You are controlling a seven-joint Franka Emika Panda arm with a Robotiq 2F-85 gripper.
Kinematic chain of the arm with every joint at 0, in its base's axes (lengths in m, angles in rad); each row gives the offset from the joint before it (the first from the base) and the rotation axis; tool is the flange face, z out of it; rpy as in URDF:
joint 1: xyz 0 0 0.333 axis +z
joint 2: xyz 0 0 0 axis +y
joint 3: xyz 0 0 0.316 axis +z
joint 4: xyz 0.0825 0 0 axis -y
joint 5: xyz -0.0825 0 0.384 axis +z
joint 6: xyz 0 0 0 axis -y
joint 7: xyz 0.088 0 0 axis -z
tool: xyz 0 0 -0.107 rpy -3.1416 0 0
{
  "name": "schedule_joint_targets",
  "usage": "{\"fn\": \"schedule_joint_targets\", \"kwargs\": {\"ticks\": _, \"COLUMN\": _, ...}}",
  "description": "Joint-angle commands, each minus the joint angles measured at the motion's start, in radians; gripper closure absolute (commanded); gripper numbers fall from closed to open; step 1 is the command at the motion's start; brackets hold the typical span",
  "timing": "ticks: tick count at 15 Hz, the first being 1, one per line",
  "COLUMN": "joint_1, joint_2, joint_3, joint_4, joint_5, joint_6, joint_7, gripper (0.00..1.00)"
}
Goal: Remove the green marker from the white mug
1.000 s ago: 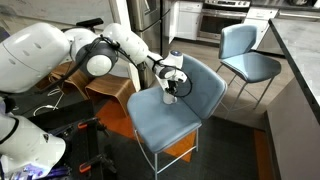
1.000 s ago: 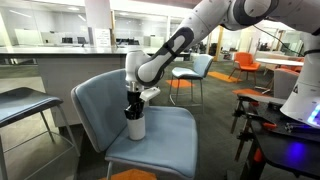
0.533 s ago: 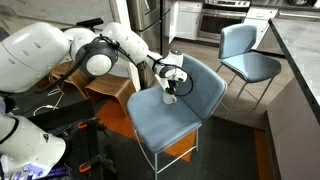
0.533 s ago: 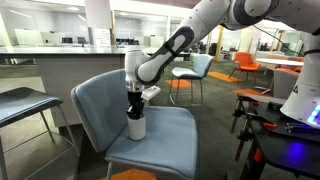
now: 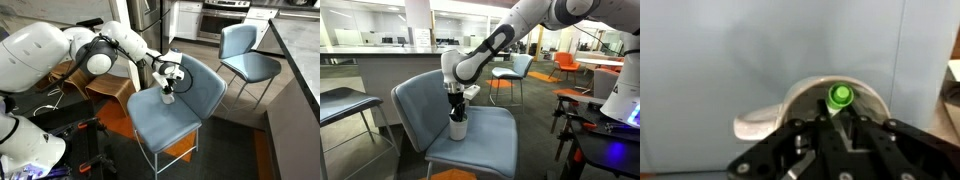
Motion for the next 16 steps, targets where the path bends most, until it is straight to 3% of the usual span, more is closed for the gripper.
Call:
{"fn": "schedule_joint_targets", "kwargs": {"ticks": 1, "joint_1": 0.011, "joint_2": -0.018, "joint_3": -0.011, "joint_4": 0.008, "joint_5": -0.025, "joint_6": -0.059, "joint_7": -0.008, "gripper": 0.95}}
{"fn": "schedule_joint_targets", "kwargs": {"ticks": 10, "joint_1": 0.005, "joint_2": -0.096, "joint_3": -0.022, "joint_4": -0.032, "joint_5": -0.052, "joint_6": -0.055, "joint_7": -0.001, "gripper": 0.95}}
{"fn": "schedule_joint_targets", "kwargs": {"ticks": 16, "joint_1": -0.001, "joint_2": -0.222, "joint_3": -0.038, "joint_4": -0.168, "joint_5": -0.057, "joint_6": -0.013, "joint_7": 0.015, "gripper": 0.95}}
